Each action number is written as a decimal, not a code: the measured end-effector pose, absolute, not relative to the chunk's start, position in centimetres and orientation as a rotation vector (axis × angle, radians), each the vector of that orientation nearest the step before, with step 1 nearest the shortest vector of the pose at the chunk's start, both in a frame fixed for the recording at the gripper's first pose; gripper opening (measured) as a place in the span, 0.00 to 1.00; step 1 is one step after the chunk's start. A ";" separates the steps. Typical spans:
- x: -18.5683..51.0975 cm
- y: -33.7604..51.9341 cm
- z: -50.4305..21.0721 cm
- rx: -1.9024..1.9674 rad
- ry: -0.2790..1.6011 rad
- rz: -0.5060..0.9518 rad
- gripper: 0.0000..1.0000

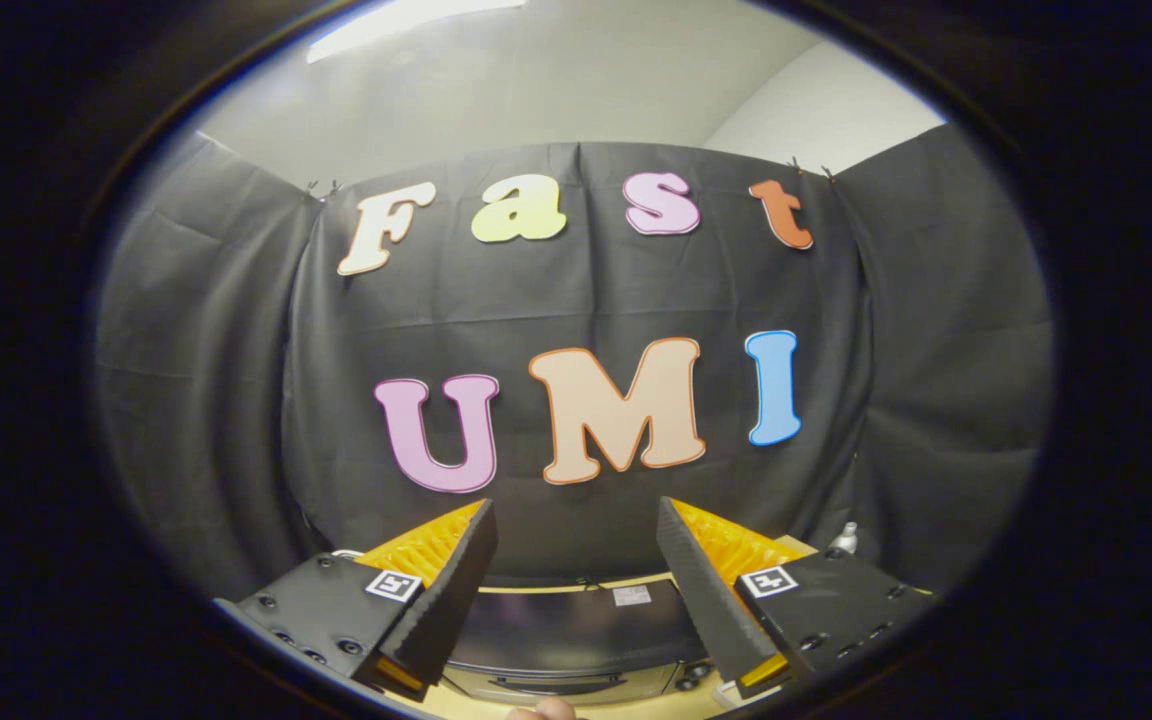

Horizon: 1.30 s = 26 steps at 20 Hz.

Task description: Open the toaster oven, put the food inside, and close the toaster oven door.

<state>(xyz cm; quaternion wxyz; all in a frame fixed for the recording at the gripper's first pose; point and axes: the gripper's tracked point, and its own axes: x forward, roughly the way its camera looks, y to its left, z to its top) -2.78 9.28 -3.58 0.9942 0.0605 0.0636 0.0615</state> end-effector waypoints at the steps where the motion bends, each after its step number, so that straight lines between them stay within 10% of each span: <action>1: -2.9 9.5 -3.5 0.126 0.125 0.125 1.00; 26: -3.0 12.5 -7.4 0.148 0.150 0.196 0.99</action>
